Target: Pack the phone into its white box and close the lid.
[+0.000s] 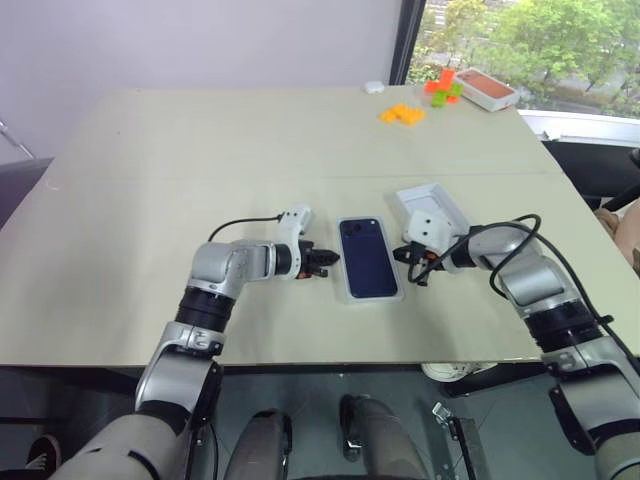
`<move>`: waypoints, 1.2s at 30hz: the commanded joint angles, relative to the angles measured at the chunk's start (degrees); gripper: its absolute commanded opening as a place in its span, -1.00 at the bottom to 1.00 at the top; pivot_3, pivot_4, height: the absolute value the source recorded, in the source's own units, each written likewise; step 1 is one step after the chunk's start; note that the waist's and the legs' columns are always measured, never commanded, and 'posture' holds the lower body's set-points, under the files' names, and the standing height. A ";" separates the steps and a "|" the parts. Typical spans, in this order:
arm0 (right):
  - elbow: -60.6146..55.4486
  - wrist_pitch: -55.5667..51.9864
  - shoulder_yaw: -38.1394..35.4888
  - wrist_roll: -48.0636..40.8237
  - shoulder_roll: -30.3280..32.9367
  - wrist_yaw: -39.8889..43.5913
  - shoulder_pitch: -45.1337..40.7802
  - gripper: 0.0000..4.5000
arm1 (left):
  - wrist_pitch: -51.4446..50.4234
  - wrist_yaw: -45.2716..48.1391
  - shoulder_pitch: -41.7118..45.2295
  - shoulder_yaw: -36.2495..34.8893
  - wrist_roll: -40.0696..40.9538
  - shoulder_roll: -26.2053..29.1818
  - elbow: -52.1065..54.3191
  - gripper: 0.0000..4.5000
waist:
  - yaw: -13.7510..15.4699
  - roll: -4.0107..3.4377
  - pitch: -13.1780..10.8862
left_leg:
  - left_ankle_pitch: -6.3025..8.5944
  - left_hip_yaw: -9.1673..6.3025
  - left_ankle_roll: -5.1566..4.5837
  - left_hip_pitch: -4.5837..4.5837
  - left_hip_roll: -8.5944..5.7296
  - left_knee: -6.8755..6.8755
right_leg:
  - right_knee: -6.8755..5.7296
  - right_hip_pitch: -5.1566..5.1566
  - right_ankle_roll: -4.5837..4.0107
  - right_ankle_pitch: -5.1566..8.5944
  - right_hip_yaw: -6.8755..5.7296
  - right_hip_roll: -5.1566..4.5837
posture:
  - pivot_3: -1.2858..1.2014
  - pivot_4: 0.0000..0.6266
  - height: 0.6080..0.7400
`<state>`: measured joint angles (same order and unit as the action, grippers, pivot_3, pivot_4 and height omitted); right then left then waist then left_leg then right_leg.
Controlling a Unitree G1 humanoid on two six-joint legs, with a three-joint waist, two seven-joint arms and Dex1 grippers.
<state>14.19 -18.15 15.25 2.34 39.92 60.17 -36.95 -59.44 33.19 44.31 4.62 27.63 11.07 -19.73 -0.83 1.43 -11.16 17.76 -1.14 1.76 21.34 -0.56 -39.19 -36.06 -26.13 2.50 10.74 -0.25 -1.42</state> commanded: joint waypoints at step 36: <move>0.54 -14.63 -10.10 -0.41 -5.75 -16.52 -5.80 1.00 | 18.10 16.37 -15.42 -8.69 1.63 20.45 25.61 0.99 | 0.14 -0.04 -0.01 | -0.01 0.09 -0.02 0.07 0.04 0.02 | 0.02 -0.09 -0.06 -0.03 0.05 -0.13 | 0.03 -0.52 1.00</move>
<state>17.87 -30.68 7.78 2.46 33.96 45.65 -41.74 -43.33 47.84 28.94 -2.17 27.44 31.13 2.81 -0.69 1.38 -11.17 17.75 -1.01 1.74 21.41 -0.53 -39.18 -36.04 -26.23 2.43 10.71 -0.17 -1.57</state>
